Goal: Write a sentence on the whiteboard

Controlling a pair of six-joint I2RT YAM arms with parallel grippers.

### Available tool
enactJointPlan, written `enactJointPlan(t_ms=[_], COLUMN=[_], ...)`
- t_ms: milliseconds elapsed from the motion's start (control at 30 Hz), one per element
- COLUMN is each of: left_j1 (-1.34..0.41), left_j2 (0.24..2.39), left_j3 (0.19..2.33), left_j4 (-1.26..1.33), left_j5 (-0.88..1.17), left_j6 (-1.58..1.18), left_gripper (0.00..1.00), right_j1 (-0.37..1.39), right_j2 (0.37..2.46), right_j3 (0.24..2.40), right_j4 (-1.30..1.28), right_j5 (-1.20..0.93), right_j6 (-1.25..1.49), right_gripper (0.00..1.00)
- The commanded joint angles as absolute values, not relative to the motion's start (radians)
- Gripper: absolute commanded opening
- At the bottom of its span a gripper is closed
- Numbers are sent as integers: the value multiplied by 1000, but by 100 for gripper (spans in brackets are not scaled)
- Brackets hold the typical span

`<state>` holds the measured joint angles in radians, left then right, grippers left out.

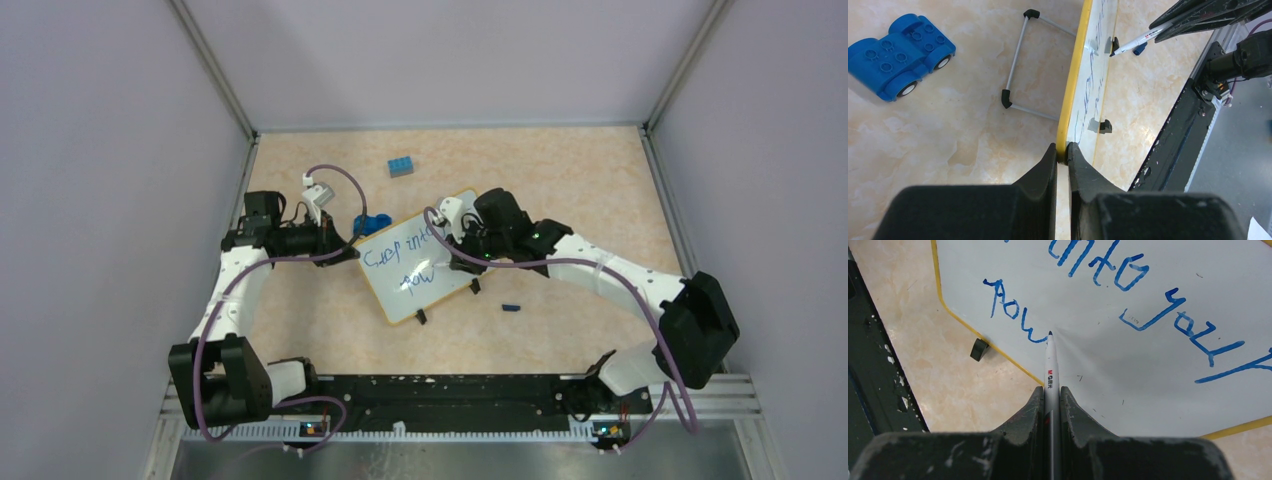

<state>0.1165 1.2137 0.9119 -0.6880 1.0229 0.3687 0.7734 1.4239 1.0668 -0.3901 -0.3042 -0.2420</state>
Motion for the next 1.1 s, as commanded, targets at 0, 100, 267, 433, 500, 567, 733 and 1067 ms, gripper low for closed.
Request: enactJointPlan(t_ms=[0, 100, 267, 433, 500, 567, 733, 1067], left_j1=[109, 109, 109, 109, 109, 109, 109, 109], left_j2=[1215, 1215, 1214, 1218, 1218, 1218, 1219, 1220], left_j3=[890, 891, 889, 889, 890, 889, 891, 892], left_j4=[-689, -689, -689, -689, -689, -689, -688, -687], left_j5=[988, 988, 986, 986, 986, 986, 986, 989], left_j6=[402, 403, 403, 403, 402, 402, 402, 400], left_gripper=[0, 0, 0, 0, 0, 0, 0, 0], right_j1=[762, 763, 762, 762, 758, 747, 718, 706], right_j2=[1419, 1435, 1451, 1452, 1446, 1439, 1416, 1429], right_j3=[1066, 1064, 1056, 1045, 1039, 1039, 1045, 1097], right_j4=[-352, -351, -345, -344, -345, -351, -372, -377], right_j5=[-295, -295, -285, -265, -260, -260, -256, -266], right_j6=[-258, -261, -262, -264, -265, -269, -280, -279], right_gripper=[0, 0, 0, 0, 0, 0, 0, 0])
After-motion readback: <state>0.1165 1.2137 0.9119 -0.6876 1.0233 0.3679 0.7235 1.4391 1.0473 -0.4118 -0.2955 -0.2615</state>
